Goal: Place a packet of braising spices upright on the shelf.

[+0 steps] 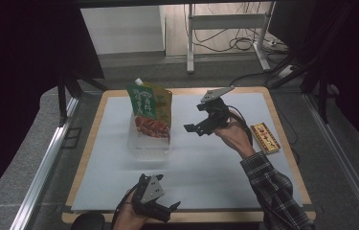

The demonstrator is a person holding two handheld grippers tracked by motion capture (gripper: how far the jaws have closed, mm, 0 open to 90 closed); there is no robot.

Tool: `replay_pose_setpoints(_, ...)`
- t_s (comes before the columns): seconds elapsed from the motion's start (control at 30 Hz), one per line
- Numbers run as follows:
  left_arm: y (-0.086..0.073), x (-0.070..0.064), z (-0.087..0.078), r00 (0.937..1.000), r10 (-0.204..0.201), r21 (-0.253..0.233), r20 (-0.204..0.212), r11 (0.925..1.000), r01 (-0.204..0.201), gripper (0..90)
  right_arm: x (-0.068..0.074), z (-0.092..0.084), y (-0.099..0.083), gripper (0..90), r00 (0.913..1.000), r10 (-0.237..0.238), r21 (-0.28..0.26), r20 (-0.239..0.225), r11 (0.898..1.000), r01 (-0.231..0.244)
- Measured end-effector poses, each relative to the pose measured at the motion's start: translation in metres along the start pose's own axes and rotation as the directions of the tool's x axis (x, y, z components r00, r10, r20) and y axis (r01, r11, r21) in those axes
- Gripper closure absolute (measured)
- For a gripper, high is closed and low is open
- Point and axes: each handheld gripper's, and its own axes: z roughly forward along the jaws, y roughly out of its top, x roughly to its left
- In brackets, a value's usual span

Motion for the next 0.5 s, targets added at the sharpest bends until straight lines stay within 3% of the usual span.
replay_pose_setpoints(0.2, 0.000, -0.001, 0.001, 1.0000, 0.005, 0.004, 0.003, 1.0000, -0.005, 1.0, -0.001, -0.006, -0.012, 0.0, 0.9998, 0.014, 0.023, -0.014, 1.000, -0.013)
replay_pose_setpoints(0.5, 0.000, -0.001, 0.001, 1.0000, 0.009, 0.007, 0.002, 0.9999, -0.009, 1.1, -0.001, -0.019, -0.030, 0.0, 0.9995, 0.015, -0.006, 0.028, 1.000, -0.015)
